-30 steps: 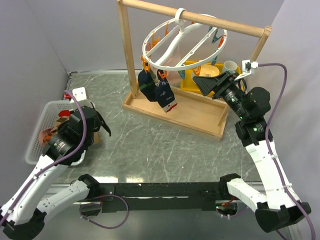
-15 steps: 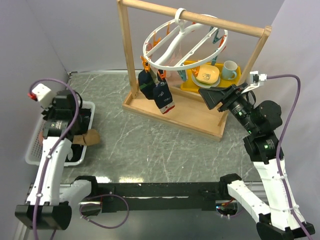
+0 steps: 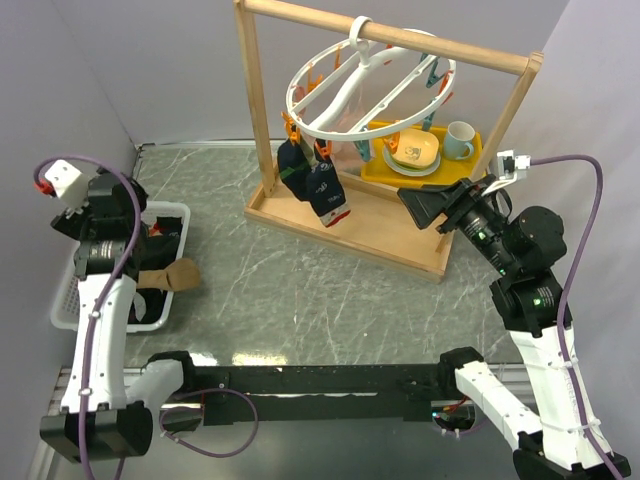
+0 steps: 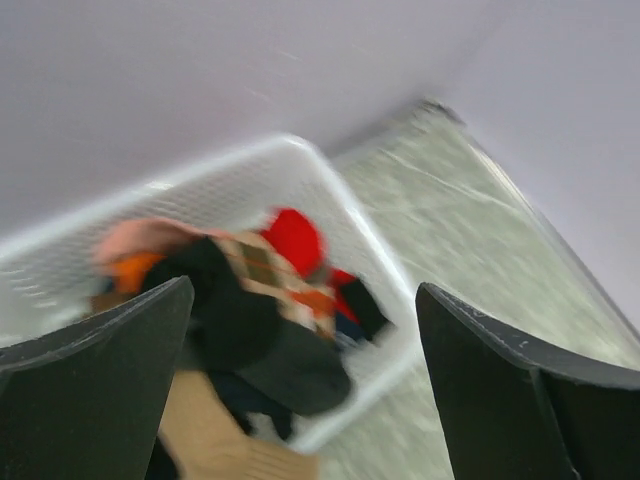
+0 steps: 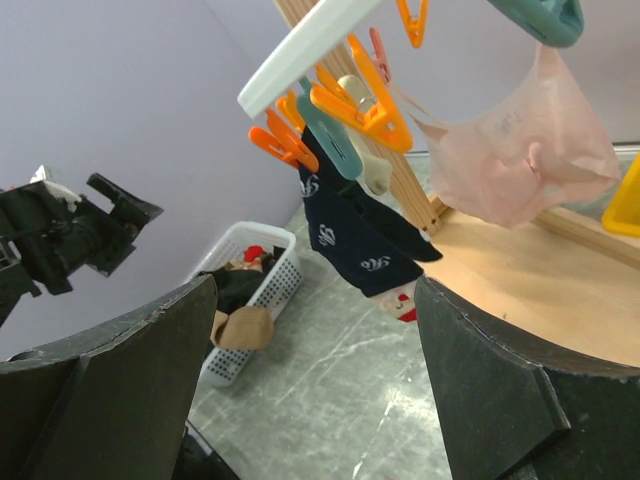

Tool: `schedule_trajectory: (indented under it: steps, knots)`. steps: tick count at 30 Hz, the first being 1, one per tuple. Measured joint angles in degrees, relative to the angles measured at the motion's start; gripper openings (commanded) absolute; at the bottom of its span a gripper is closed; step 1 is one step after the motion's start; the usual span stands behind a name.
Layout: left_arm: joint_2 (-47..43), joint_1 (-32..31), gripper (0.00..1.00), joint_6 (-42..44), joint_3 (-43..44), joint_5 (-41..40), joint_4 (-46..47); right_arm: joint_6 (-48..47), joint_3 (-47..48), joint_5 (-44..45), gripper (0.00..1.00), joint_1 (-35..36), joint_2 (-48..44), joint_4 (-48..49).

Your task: Remove the socks clipped to the hanger

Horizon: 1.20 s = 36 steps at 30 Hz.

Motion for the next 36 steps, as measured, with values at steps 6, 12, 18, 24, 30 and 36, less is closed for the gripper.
schedule_trajectory:
  steps: [6, 12, 18, 24, 30, 36]
  knots:
    - [-8.66, 0.04, 0.99, -0.11, -10.78, 27.54, 8.55, -2.16, 0.74, 0.33, 0.89, 0.00, 0.50, -3.98]
    - [-12.00, -3.21, 0.99, -4.68, -18.91, 53.81, 22.16, -3.61, 1.75, 0.57, 0.89, 0.00, 0.33, -6.27]
    - [-9.57, -21.94, 0.89, -3.72, -18.62, 56.57, 29.68, -3.80, 2.29, 0.50, 0.89, 0.00, 0.26, -8.57]
    - [-4.70, -32.17, 0.92, -0.85, -16.59, 56.28, 37.46, -4.00, 3.72, 0.52, 0.89, 0.00, -0.28, -9.97]
    - [2.91, -35.50, 0.96, 3.69, -12.13, 55.93, 38.82, -4.87, 3.85, 1.18, 0.89, 0.00, -2.21, -12.46]
    - [3.96, -35.98, 0.99, 7.15, -10.95, 56.08, 39.06, -6.19, 3.78, 2.40, 0.89, 0.00, -5.05, -14.38]
